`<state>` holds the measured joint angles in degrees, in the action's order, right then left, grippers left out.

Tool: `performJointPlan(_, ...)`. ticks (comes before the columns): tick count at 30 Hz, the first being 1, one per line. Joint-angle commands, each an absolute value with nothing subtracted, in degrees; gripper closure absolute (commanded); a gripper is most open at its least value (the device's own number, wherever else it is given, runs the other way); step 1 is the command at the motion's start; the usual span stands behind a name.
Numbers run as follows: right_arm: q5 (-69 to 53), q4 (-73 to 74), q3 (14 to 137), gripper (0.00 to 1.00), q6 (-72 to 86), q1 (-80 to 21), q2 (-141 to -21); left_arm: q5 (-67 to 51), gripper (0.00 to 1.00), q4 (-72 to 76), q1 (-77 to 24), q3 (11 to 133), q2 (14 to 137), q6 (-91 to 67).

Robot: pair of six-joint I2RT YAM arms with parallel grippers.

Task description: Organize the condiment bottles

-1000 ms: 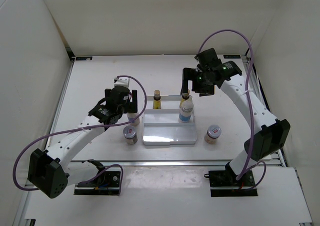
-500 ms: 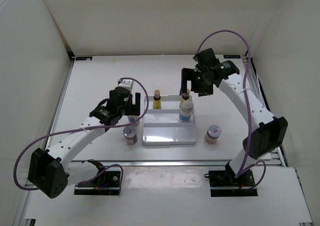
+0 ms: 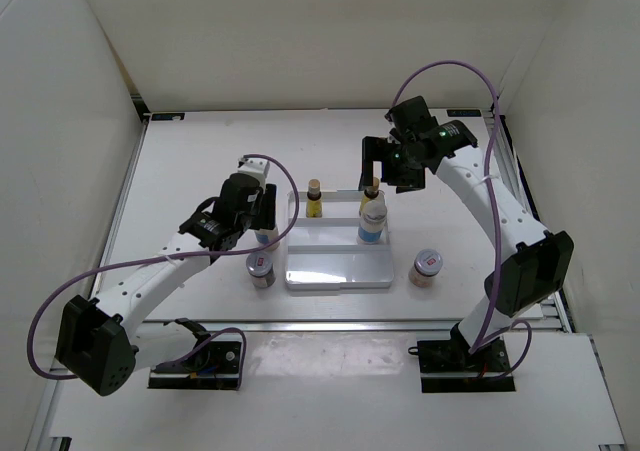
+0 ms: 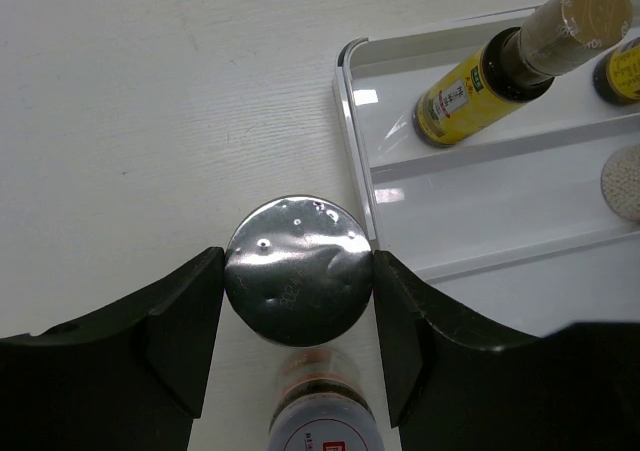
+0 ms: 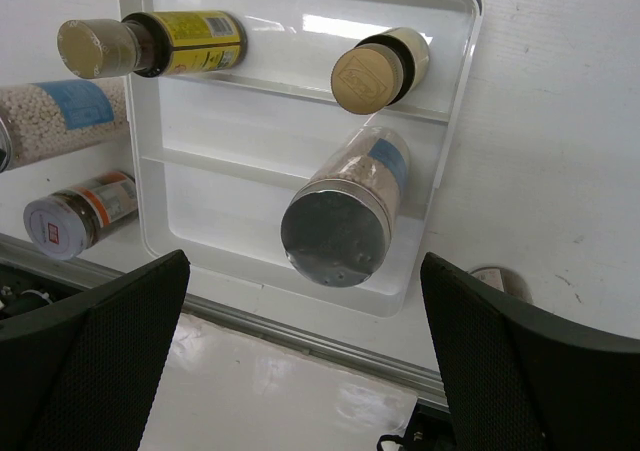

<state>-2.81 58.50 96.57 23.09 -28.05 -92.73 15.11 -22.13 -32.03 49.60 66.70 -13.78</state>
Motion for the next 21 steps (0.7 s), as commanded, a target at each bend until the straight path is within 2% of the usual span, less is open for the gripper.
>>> performJointPlan(1, -3.16, 58.54, 98.88, 0.00, 22.32, -28.30, -93.16, 14.76, 0.63, -21.53, -32.08, 49.74, 65.83, -12.31)
performJointPlan(5, -3.16, 58.54, 98.88, 0.00, 22.32, -28.30, -93.16, 17.48, 0.81, -21.53, -32.08, 51.15, 65.83, -11.17)
performJointPlan(6, -3.16, 58.54, 98.88, 0.00, 22.32, -28.30, -93.16, 19.06, 0.89, -21.53, -32.08, 52.11, 65.83, -11.16)
performJointPlan(11, -3.16, 59.06, 100.28, 0.00, 21.80, -28.30, -94.21, 25.04, 0.89, -22.06, -32.08, 56.68, 65.21, -10.02)
performJointPlan(21, -2.11, 60.38, 101.34, 0.00, 21.80, -28.30, -93.70, 19.69, 0.89, -22.06, -33.84, 63.19, 65.74, -8.35)
